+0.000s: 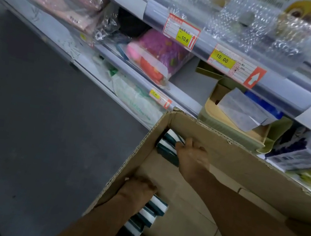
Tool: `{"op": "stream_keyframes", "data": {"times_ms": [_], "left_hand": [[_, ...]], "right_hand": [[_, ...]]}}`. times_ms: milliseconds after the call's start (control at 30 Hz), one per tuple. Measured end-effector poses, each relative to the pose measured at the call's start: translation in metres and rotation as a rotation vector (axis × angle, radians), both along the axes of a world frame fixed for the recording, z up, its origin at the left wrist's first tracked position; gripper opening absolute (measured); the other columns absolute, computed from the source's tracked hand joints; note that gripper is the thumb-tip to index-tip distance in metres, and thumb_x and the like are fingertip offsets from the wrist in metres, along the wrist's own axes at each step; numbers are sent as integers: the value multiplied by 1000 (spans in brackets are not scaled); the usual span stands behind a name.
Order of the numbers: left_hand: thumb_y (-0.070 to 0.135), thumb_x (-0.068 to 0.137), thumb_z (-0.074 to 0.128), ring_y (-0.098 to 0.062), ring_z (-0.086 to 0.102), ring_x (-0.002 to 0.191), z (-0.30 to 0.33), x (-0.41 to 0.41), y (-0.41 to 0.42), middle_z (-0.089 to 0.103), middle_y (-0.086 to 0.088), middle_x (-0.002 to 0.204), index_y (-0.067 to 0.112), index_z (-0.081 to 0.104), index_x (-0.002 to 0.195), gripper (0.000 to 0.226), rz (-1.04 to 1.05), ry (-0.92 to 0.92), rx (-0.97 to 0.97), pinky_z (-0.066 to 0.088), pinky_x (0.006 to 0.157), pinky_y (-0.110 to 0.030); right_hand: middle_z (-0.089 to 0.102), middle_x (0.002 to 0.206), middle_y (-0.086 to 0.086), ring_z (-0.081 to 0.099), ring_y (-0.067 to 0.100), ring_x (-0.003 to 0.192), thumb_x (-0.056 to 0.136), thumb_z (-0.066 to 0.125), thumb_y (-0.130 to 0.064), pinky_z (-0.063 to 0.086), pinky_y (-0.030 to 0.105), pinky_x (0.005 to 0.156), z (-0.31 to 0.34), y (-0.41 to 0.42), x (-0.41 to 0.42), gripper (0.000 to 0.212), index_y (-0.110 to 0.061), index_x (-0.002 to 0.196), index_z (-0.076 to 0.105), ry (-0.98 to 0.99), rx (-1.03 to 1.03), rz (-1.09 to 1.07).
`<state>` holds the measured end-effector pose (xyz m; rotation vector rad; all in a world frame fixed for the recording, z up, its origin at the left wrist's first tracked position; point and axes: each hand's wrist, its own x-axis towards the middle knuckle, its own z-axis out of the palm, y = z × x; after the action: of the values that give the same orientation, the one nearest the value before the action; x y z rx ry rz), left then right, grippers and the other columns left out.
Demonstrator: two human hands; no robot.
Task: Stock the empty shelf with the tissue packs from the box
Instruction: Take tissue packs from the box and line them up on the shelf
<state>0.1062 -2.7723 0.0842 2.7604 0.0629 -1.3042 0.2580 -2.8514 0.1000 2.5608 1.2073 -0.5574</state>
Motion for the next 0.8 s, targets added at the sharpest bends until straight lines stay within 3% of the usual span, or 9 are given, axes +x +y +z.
{"op": "stream_keyframes", "data": {"times_ms": [133,267,433,600,800], "left_hand": [[4,101,41,-29,49,126,10,-6,-6,51,-15,139,6,42,141,41,-4,-32,26,35,106,-39],[16,99,46,-27,48,125,25,-14,-10,56,-9,133,18,44,138,39,125,-124,-42,36,104,-42],[28,97,51,-20,48,123,59,-9,-18,54,-4,134,22,39,142,46,301,-279,-169,40,100,-31],[25,87,60,-13,58,102,113,1,-26,62,1,115,29,48,118,34,481,-407,-314,50,92,-28],[23,79,64,-7,61,95,186,20,-26,65,13,102,35,60,112,35,464,-500,-395,51,84,-25]], "right_hand": [[45,136,12,53,29,114,90,57,-18,45,35,88,10,-19,-2,48,-18,136,43,28,-12,-3],[43,139,9,49,28,120,89,58,-20,43,33,91,28,-45,0,47,-19,134,44,61,-35,-26],[43,138,8,47,26,121,87,61,-27,42,34,94,70,-75,-1,55,-20,138,40,112,-10,-60],[48,130,7,50,25,113,85,64,-27,45,34,89,125,-101,-3,53,-21,134,44,105,51,-98],[56,117,7,56,26,105,83,63,-24,44,32,76,199,-133,2,34,-19,116,54,96,140,-116]]}}
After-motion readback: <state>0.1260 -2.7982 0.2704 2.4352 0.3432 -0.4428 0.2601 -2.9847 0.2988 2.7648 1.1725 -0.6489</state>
